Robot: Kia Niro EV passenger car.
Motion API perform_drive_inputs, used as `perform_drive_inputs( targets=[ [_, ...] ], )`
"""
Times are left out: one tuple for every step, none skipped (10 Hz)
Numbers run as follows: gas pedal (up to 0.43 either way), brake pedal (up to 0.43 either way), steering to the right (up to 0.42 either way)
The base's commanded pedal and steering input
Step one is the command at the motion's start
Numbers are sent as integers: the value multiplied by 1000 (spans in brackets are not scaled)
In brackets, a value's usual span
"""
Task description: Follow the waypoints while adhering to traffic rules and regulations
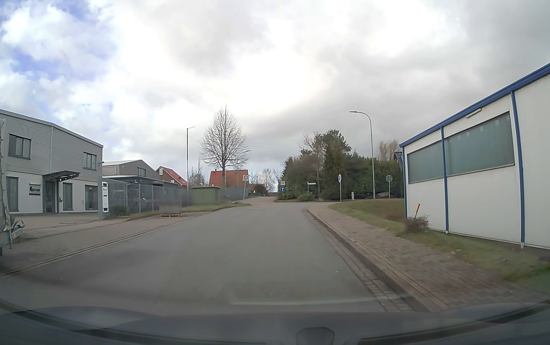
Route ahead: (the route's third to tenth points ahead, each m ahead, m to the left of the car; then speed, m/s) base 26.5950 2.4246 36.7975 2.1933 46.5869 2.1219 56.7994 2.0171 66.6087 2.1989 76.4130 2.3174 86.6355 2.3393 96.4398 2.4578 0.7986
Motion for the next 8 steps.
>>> perform_drive_inputs(
  targets=[
    [0, 0, -3],
    [0, 0, -3],
    [0, 0, -3],
    [0, 0, -3],
    [0, 0, -3],
    [0, 0, -3],
    [0, 0, -3],
    [0, 0, -3]
  ],
)
